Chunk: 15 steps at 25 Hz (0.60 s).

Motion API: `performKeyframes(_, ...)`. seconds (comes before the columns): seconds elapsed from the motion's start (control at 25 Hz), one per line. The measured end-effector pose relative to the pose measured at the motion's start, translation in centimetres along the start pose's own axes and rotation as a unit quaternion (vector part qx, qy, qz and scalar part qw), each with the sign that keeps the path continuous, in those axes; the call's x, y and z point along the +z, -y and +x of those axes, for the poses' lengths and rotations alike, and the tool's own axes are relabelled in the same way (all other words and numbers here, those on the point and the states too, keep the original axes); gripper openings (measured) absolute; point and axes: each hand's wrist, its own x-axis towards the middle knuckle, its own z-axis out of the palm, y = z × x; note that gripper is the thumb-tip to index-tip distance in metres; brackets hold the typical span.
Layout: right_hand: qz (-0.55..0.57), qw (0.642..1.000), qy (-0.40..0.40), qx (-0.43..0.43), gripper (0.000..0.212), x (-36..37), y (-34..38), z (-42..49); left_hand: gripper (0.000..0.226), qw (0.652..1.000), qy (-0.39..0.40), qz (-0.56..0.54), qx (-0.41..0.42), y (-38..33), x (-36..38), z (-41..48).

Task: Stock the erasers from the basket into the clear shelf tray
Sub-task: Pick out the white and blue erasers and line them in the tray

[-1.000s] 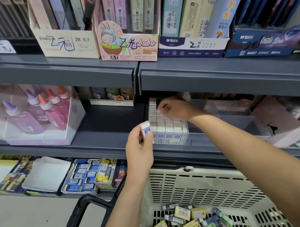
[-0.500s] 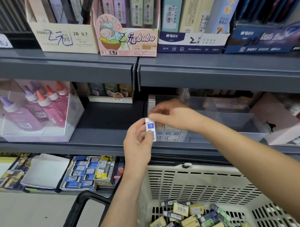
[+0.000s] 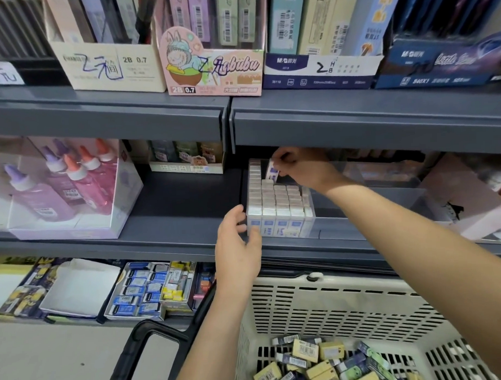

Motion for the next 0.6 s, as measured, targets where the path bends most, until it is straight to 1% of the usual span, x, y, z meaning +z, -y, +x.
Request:
performKeyframes(0.04,-0.008,1.000,-0.001,-0.001,0.007,0.5,-0.1,0.2,0.041,1.000,0.006,0.001,-0.001,0.0,0.0,0.0)
performKeyframes(0.16,-0.045,0.999,0.008,0.000,0.012,1.5,-0.6,0.9,0.037,1.000,0.010,0.002,-0.003,0.2,-0.1,0.1)
performKeyframes(0.32,-0.105,0.993,0.055,-0.005,0.021,2.0,-1.1,1.4,0.036,1.000,0.009,0.001,-0.002,0.2,0.0,0.1)
performKeyframes(0.44,-0.105,0.992,0.071,-0.013,0.023,1.6,-1.1,1.5,0.035,1.000,0.004,-0.004,0.002,0.3,0.1,0.0)
performKeyframes(0.6,-0.070,0.996,0.051,-0.001,0.021,0.6,-0.7,0.2,0.035,1.000,-0.008,0.002,0.008,0.3,0.2,-0.2)
